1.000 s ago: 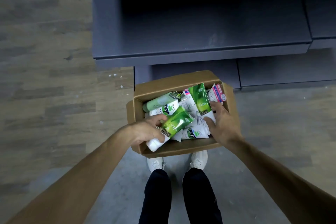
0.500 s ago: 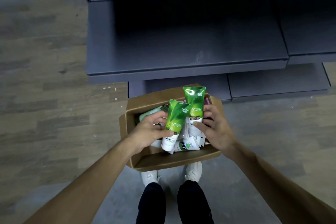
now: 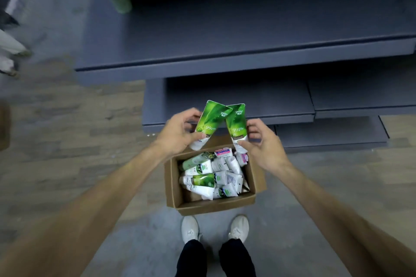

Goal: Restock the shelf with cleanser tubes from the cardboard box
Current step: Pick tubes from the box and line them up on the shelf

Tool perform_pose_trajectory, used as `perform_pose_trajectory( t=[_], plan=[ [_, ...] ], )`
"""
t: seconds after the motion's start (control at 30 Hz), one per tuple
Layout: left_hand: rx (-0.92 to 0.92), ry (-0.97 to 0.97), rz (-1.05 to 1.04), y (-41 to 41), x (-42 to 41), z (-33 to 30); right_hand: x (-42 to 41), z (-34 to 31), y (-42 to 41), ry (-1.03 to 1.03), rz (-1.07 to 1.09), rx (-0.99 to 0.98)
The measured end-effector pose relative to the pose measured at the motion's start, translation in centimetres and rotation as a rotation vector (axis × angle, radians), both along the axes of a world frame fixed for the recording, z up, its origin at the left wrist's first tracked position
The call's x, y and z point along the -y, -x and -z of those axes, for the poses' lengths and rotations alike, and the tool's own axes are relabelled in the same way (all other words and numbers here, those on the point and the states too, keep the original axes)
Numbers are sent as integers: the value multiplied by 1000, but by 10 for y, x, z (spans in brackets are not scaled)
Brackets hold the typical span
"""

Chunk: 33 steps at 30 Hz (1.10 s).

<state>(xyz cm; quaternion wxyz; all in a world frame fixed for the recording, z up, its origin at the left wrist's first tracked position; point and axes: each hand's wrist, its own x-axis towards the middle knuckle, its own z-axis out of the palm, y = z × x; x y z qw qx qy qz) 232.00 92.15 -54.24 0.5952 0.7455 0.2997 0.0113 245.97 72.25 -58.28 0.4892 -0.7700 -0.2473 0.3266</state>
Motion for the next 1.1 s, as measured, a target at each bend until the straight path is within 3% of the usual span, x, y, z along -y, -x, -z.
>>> perform_pose_trajectory(
  t=[0.2,0.37,0.6,0.83,1.1],
  plan=[
    [172,-146,19,-28,-3,-108,-3,-105,-19,-164,17,134],
    [351,-251,-35,-46,-12,-154,-30,-166,-48,-249,-12,252],
    [478,-239,-240,-76,-49,-150,-91,-179,-85,-248,-26,293],
    [536,-182,-271,-97,-93,-137,-131,-176,-103,-251,-29,387],
    [500,-152,-348,-104,-113,-131,-144,-172,-102,-266,57,299]
  ],
)
